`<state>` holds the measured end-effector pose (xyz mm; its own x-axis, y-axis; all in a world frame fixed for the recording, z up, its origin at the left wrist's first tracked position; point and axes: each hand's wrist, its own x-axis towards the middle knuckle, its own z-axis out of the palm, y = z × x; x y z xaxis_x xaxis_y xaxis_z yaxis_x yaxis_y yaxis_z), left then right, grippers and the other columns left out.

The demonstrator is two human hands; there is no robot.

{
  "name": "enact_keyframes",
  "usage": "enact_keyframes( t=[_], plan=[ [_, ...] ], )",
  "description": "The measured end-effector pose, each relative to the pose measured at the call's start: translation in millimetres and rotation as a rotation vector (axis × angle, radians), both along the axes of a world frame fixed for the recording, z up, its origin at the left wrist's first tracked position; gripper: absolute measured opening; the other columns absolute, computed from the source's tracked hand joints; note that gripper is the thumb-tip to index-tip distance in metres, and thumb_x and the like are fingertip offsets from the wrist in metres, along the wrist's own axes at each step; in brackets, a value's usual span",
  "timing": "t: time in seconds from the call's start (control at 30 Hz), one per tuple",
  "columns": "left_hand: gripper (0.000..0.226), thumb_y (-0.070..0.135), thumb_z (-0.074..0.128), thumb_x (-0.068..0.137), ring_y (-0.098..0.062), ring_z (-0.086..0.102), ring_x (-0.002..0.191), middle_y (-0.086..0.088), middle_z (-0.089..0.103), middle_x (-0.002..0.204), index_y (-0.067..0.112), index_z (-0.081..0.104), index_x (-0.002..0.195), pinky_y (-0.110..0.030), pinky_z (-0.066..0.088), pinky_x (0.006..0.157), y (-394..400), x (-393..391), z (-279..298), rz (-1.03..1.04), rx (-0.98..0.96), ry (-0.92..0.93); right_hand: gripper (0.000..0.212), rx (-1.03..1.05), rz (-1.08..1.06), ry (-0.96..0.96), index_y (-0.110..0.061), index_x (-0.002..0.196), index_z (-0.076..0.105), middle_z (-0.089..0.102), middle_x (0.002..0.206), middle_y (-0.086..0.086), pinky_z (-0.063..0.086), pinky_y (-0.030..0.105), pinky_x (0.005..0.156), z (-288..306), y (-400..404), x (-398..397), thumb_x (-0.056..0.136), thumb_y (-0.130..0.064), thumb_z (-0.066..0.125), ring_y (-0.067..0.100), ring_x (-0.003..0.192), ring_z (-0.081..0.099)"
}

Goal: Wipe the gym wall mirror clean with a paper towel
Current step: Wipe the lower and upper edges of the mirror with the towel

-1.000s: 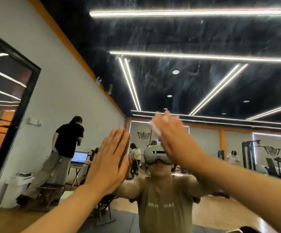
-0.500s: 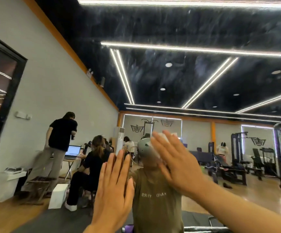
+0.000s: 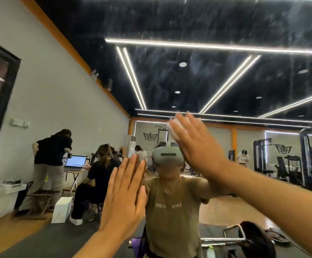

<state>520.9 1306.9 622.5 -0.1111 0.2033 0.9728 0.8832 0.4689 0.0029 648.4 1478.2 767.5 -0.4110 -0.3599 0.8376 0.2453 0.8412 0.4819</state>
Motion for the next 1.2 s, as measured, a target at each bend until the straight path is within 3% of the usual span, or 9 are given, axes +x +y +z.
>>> enact_keyframes(
  t=[0.13,0.23,0.3,0.47,0.6,0.73,0.9,1.03,1.2],
  plan=[
    [0.064,0.033,0.034,0.100,-0.016,0.001,0.155,0.002,0.005,0.169,0.018,0.016,0.160,-0.036,-0.002,0.123,16,14,16,-0.011,0.029,0.029,0.058,-0.247,-0.003,0.161,-0.015,0.158,0.020,0.018,0.164,0.014,0.011,0.050,0.124,91,7,12,0.105,-0.021,0.045,0.036,0.152,0.010],
    [0.065,0.033,0.033,0.101,-0.017,0.000,0.155,0.002,0.003,0.169,0.020,0.013,0.161,-0.038,0.001,0.123,28,20,22,-0.015,0.030,0.033,0.051,-0.350,0.047,0.221,-0.015,0.157,0.023,0.019,0.164,0.013,0.010,0.049,0.124,108,8,8,0.108,-0.029,0.033,0.037,0.152,0.010],
    [0.064,0.034,0.032,0.101,-0.019,0.001,0.155,0.001,0.003,0.169,0.019,0.013,0.161,-0.041,0.002,0.122,34,21,22,0.004,0.017,0.019,0.050,-0.298,0.090,0.197,-0.016,0.156,0.027,0.022,0.164,0.010,0.010,0.047,0.124,83,8,3,0.108,-0.032,0.032,0.034,0.152,0.012],
    [0.063,0.035,0.031,0.102,-0.019,0.001,0.155,0.000,0.002,0.169,0.017,0.015,0.161,-0.040,-0.001,0.123,48,27,13,0.027,-0.011,0.007,0.050,-0.040,0.121,0.042,-0.018,0.149,0.037,0.037,0.157,0.010,0.033,0.051,0.116,-36,17,3,0.102,-0.035,0.037,0.035,0.147,0.030],
    [0.063,0.036,0.029,0.104,-0.019,-0.001,0.155,0.000,0.000,0.169,0.018,0.012,0.161,-0.038,-0.003,0.123,57,35,3,0.034,-0.038,0.014,0.055,0.147,0.086,-0.042,-0.017,0.150,0.037,0.037,0.158,0.010,0.023,0.048,0.120,-120,37,15,0.097,-0.027,0.042,0.032,0.149,0.025],
    [0.065,0.036,0.032,0.102,-0.022,-0.002,0.155,-0.001,-0.003,0.169,0.017,0.010,0.161,-0.040,-0.003,0.123,60,38,-3,0.061,-0.061,0.007,0.061,0.260,0.048,-0.129,-0.020,0.155,0.031,0.033,0.160,0.008,0.017,0.044,0.122,-137,52,27,0.095,-0.026,0.047,0.029,0.151,0.021],
    [0.063,0.035,0.032,0.103,-0.020,-0.002,0.155,0.000,-0.002,0.169,0.019,0.013,0.161,-0.037,-0.004,0.123,55,40,-8,0.071,-0.084,-0.011,0.099,0.164,0.019,-0.109,-0.025,0.153,0.030,0.031,0.160,0.012,0.022,0.052,0.117,-94,59,34,0.069,-0.012,0.081,0.029,0.147,0.022],
    [0.062,0.037,0.030,0.103,-0.015,-0.006,0.155,0.005,-0.005,0.169,0.023,0.012,0.161,-0.035,-0.004,0.122,53,43,-6,0.045,-0.083,-0.028,0.077,0.002,0.062,0.029,-0.021,0.152,0.031,0.030,0.159,0.017,0.019,0.049,0.116,-11,53,36,0.087,-0.017,0.071,0.036,0.147,0.024],
    [0.061,0.037,0.030,0.103,-0.013,-0.008,0.154,0.010,-0.005,0.168,0.027,0.013,0.161,-0.035,-0.004,0.122,54,44,-8,0.006,-0.069,-0.030,0.067,-0.331,0.075,0.210,-0.023,0.158,0.018,0.006,0.167,0.012,0.011,0.048,0.123,87,49,48,0.103,-0.015,0.053,0.034,0.153,0.002]
  ],
)
